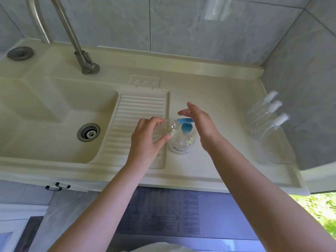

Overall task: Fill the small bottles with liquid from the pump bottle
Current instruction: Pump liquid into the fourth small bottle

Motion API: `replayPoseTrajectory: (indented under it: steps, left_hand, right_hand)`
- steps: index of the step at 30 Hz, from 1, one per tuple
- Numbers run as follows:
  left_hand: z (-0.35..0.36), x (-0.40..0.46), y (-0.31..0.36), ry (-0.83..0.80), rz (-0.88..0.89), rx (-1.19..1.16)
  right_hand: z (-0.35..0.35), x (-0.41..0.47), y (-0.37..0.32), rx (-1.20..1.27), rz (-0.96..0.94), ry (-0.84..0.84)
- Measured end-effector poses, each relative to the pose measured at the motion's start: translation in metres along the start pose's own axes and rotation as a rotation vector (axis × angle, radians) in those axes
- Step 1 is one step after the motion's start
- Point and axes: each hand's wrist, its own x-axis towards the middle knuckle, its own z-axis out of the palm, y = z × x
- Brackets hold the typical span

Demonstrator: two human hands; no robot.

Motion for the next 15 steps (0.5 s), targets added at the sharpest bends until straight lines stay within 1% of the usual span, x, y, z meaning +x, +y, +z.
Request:
replayPoseTrajectory:
  steps: [6,12,15]
  left_hand:
    - [-0.003,-0.001,0.0,0.003,0.006,0.0]
    - [-0.004,0.002,-0.002,0.002,0.015,0.0]
    - [-0.005,0.004,-0.003,0.005,0.029,0.006]
  right_hand:
    - [0.007,0.026,-0.006,-0.138,0.006,0.037]
    - [0.009,0.033,-0.003,-0.148,0.041,0.052]
    - [0.009,0.032,-0.003,-0.137,0.086,0.003]
